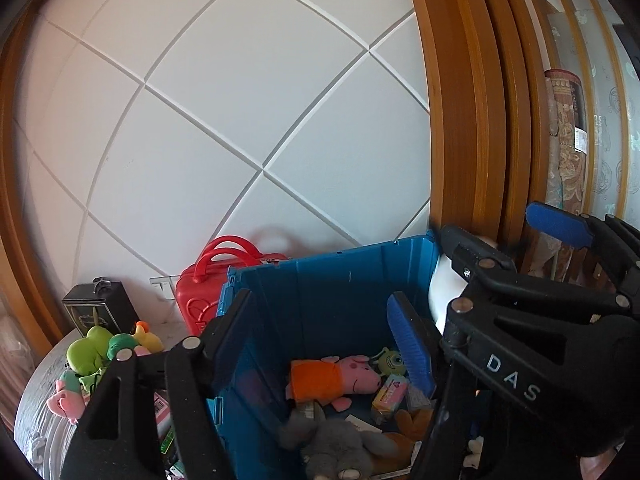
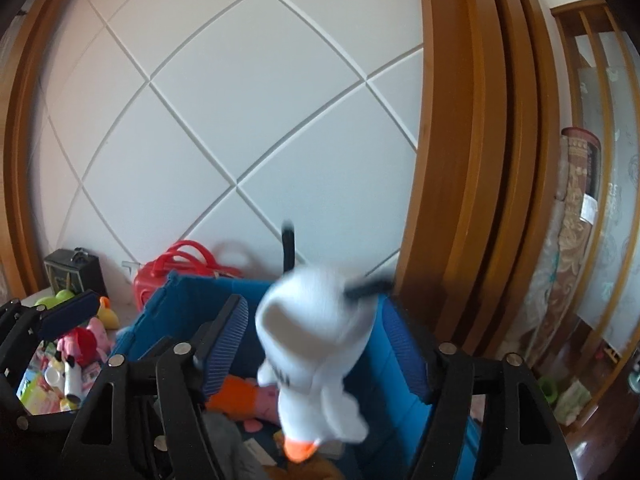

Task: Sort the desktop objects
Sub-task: 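Open both tools to drop the plushes into the blue crate, then move both open tools back over the pile of items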

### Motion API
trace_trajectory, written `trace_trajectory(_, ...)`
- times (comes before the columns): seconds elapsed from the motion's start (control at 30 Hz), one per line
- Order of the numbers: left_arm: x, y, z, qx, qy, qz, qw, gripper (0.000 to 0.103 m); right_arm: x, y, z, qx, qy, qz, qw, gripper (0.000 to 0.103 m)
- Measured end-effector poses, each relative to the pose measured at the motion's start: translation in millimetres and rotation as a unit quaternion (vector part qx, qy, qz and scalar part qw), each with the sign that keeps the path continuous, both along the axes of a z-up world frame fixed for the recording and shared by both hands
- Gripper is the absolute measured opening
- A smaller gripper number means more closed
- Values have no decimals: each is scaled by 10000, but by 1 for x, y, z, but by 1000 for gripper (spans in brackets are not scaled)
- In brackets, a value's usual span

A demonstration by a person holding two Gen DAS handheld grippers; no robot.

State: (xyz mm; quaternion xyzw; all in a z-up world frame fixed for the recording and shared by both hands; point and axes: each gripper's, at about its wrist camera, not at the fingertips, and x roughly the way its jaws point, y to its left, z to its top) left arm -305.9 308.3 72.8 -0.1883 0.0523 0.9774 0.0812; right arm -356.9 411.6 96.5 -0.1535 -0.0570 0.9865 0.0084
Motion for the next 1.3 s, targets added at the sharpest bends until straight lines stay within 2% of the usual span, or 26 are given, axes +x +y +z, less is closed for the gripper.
trace_trajectory(0.33, 0, -11, 5, 133, -70, -14, 9999, 73, 10, -5, 10, -2, 153, 43, 9999, 102)
trace_trajectory(0.43, 7, -18, 11, 163, -88, -95, 9998, 75, 20, -3, 16, -80, 234, 19, 9997, 103)
trace_trajectory(0.7, 52, -59, 29, 324, 232, -188, 9990, 82, 60, -17, 40, -175, 425, -13, 9989, 103)
trace_trajectory(0.87, 86, -96, 34, 352, 532, -122, 9979, 88, 97, -39, 52, -371, 551, 83, 9978, 103)
trace_trajectory(1.07, 125, -159, 29, 478, 711, -53, 9963, 88, 147, -84, 51, -382, 620, 187, 9972, 103)
trace_trajectory(1.3, 159, -250, -10, 399, 457, 56, 9981, 88, 194, -157, 21, -617, 574, 386, 9957, 103)
